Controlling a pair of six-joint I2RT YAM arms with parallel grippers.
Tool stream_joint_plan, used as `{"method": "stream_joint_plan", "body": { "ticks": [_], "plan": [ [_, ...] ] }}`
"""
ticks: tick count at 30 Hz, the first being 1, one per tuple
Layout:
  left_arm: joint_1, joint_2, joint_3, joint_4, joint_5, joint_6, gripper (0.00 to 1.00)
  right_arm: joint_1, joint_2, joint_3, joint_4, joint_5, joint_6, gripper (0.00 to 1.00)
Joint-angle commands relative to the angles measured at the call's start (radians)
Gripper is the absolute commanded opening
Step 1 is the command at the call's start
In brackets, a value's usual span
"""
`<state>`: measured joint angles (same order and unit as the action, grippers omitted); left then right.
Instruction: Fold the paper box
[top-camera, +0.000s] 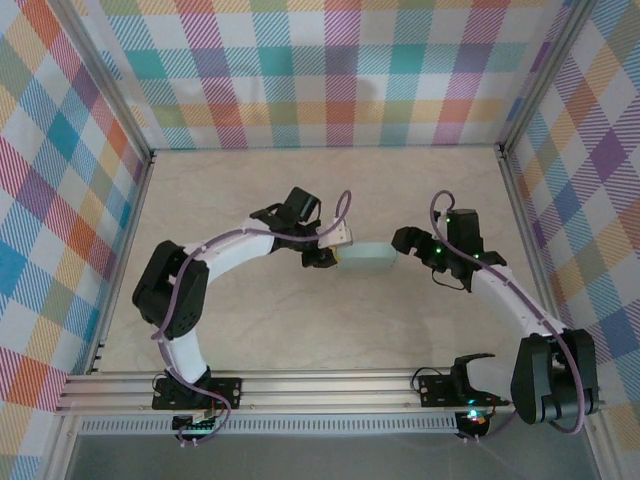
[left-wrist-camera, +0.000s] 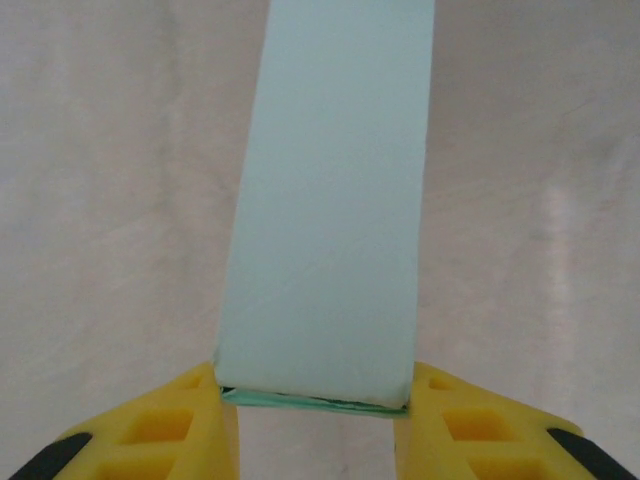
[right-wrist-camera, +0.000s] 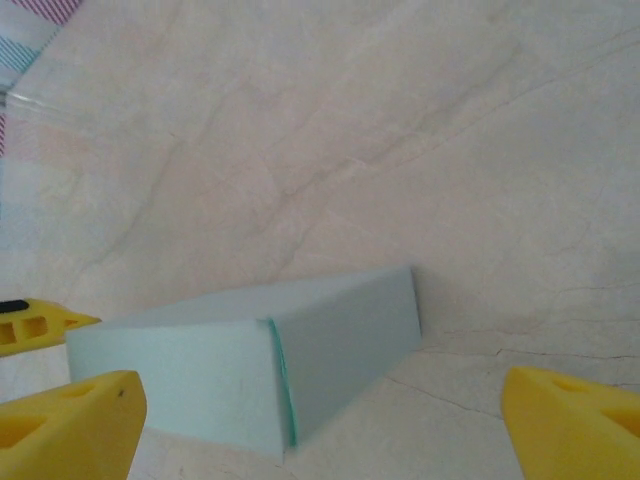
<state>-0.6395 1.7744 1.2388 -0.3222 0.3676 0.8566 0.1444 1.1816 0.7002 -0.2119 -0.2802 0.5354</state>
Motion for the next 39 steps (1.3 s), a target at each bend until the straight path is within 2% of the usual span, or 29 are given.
{"method": "stream_joint_plan", "body": {
  "ticks": [1,7,11,15,20,22,26,28,30,32,35,39],
  "plan": [
    [-0.064,-0.055,-0.094,0.263,-0.312,0.010,0.35,-0.020,-0.030,0.010,0.001,-0.011,0.030,0.91],
    [-0.167,-0.022,-0.235,0.585,-0.706,0.121,0.38,-0.028,-0.022,0.017,0.004,-0.028,0.047,0.90],
    [-0.188,0.036,-0.269,0.692,-0.801,0.170,0.37,-0.032,-0.014,0.006,0.015,-0.032,0.052,0.91],
    [-0.192,0.037,-0.272,0.668,-0.772,0.150,0.42,-0.035,-0.025,-0.002,0.010,-0.036,0.051,0.90],
    [-0.173,-0.001,-0.266,0.563,-0.620,0.042,0.78,-0.049,-0.036,0.019,-0.025,-0.046,0.023,0.90],
    [-0.155,-0.023,-0.273,0.528,-0.540,-0.014,1.00,-0.057,-0.042,0.032,-0.042,-0.048,-0.002,0.91],
    [-0.120,-0.103,-0.314,0.526,-0.431,-0.163,1.00,-0.071,-0.064,0.040,-0.030,-0.034,-0.059,0.95],
    [-0.075,-0.180,-0.368,0.572,-0.351,-0.288,1.00,-0.075,-0.072,0.037,0.002,-0.001,-0.105,0.97],
    [-0.029,-0.249,-0.416,0.611,-0.326,-0.397,1.00,-0.075,-0.077,0.026,0.046,0.048,-0.151,1.00],
    [0.015,-0.313,-0.460,0.642,-0.366,-0.490,1.00,-0.076,-0.074,0.014,0.101,0.113,-0.196,1.00],
    [0.080,-0.419,-0.538,0.673,-0.518,-0.579,1.00,-0.075,-0.069,-0.025,0.216,0.259,-0.279,1.00],
    [0.207,-0.546,-0.639,0.681,-0.647,-0.689,1.00,-0.074,-0.043,-0.126,0.435,0.462,-0.404,1.00]
  ]
}}
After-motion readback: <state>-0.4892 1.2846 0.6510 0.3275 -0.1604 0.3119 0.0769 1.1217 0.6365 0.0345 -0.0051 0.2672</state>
